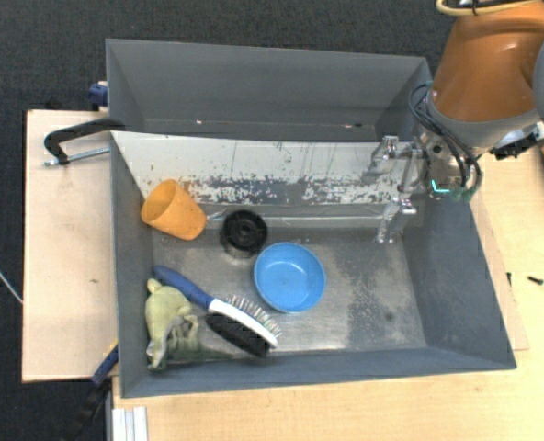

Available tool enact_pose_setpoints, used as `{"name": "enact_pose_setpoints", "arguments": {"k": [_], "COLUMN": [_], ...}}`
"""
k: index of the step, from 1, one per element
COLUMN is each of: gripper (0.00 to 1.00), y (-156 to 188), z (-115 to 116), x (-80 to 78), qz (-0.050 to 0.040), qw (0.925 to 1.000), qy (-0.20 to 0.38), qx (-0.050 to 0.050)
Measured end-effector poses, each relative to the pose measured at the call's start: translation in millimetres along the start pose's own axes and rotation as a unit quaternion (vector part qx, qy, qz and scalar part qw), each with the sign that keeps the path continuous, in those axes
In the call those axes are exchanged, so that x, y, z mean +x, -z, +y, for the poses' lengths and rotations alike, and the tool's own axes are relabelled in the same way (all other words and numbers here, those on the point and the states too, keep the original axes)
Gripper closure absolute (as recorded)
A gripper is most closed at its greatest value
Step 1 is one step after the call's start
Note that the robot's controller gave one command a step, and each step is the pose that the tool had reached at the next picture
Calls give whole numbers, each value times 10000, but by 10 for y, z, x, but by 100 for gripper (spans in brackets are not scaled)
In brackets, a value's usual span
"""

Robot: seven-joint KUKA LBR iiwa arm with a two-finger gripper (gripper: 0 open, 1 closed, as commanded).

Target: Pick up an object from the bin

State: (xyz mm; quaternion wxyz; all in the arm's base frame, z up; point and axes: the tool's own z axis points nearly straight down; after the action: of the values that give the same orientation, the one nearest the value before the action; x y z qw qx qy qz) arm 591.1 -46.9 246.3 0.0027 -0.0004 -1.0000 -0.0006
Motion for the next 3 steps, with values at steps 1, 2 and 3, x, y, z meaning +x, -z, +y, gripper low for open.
{"name": "enact_pose_setpoints", "arguments": {"k": [1, 2, 3], "gripper": [0, 0, 100], "y": [-1041, -1676, -1624], "z": [1103, 1036, 1033], "x": [210, 250, 226], "qz": [9, 2, -37], "qw": [9977, 9997, 9997], "qy": [684, 237, 244], "qx": [-15, 0, 4]}}
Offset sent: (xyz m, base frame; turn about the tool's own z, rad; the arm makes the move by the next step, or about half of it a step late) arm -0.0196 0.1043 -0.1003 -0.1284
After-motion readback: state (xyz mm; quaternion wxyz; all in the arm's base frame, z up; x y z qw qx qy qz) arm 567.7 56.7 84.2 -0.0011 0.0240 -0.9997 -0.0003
